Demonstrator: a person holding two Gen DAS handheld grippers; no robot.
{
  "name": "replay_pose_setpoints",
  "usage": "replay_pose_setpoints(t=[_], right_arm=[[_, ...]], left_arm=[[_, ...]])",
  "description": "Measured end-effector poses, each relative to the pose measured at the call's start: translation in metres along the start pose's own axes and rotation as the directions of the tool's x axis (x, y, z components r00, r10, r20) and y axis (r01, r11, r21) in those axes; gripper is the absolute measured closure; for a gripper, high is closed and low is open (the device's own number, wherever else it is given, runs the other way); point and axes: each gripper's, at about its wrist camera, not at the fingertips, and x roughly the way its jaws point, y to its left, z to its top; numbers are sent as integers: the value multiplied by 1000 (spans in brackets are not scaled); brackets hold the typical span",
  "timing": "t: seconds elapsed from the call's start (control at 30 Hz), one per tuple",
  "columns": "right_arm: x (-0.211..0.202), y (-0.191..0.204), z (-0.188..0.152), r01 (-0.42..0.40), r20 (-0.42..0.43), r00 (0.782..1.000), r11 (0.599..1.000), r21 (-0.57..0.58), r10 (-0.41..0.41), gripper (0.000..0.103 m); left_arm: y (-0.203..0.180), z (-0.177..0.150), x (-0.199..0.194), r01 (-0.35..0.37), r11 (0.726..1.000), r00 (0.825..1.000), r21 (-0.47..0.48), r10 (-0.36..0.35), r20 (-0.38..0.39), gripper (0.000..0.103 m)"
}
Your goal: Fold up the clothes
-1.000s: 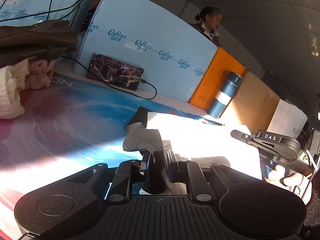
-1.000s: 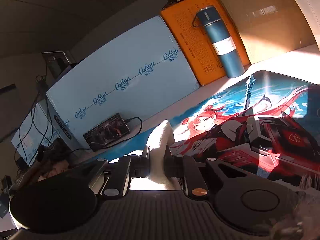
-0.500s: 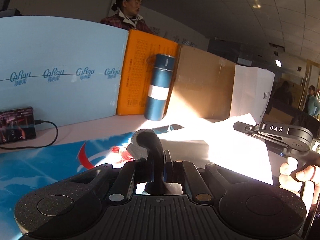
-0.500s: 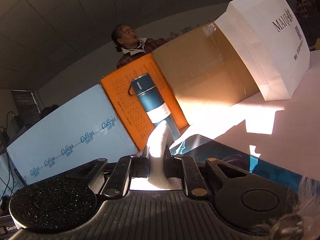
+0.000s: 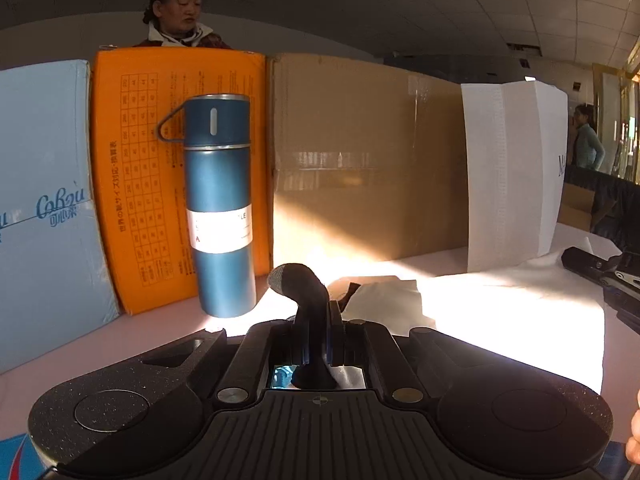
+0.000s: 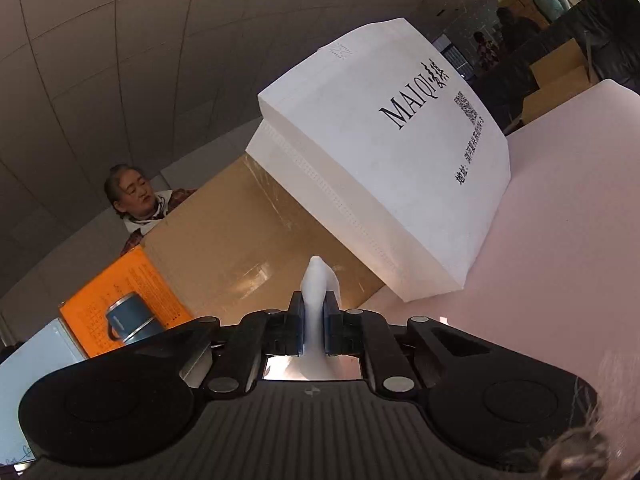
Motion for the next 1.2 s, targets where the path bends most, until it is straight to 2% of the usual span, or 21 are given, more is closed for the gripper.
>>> replay_pose_setpoints(t=[0.17,0.27,0.3,0.33,0.4,0.43,0.47,0.53,0.57,0.6,0.73,0.77,0.83,0.9,1.07,1.1,1.2], right_arm=[[-3,-16,-5,119,-34,992,993,22,-119,95],[1,-19,-8,170,-69,983,985,23,-168,95],[1,-19,-9,187,-75,980,982,22,-184,93],[2,-20,-10,203,-81,976,979,21,-201,91],[3,-23,-10,238,-93,968,971,36,-234,78],[3,-25,-9,249,-93,965,967,48,-244,57],[1,-27,-9,254,-84,965,965,60,-249,46],[-3,-29,-8,266,-57,963,961,80,-262,32],[-5,-30,-7,275,-43,961,958,87,-272,21],[-7,-31,-7,281,-28,960,955,95,-279,16],[-11,-31,-8,310,4,950,945,108,-312,8],[-13,-30,-9,316,14,948,943,107,-319,6],[-18,-27,-9,321,46,944,941,103,-327,3],[-26,-24,-8,294,84,949,951,100,-302,0],[-50,-7,-6,298,134,940,947,116,-312,0],[-57,1,-7,295,131,941,947,129,-311,0],[-84,47,-22,241,85,965,966,92,-249,0]], left_arm=[[-3,-3,40,-92,995,993,44,95,-69,98],[-1,-9,40,-124,991,988,58,128,-83,96],[-1,-11,40,-134,989,987,62,139,-85,89],[0,-14,38,-143,988,985,66,148,-84,87],[3,-21,30,-149,987,984,60,154,-91,82],[8,-23,25,-150,987,983,52,154,-96,75],[13,-25,19,-151,988,983,40,155,-100,69],[20,-29,2,-151,988,984,18,152,-89,38],[23,-31,-7,-150,989,985,8,150,-81,34],[26,-33,-16,-149,989,986,0,149,-72,31],[35,-36,-57,-115,993,993,-26,114,-42,29],[38,-38,-70,-104,994,994,-35,104,-25,27],[43,-41,-95,-90,995,996,-30,90,7,13],[47,-45,-118,-80,997,996,-14,80,31,11],[71,-59,-163,-81,997,993,-17,82,79,6],[76,-62,-172,-83,996,992,-23,84,90,5],[94,-70,-198,-86,995,988,-41,91,126,5]])
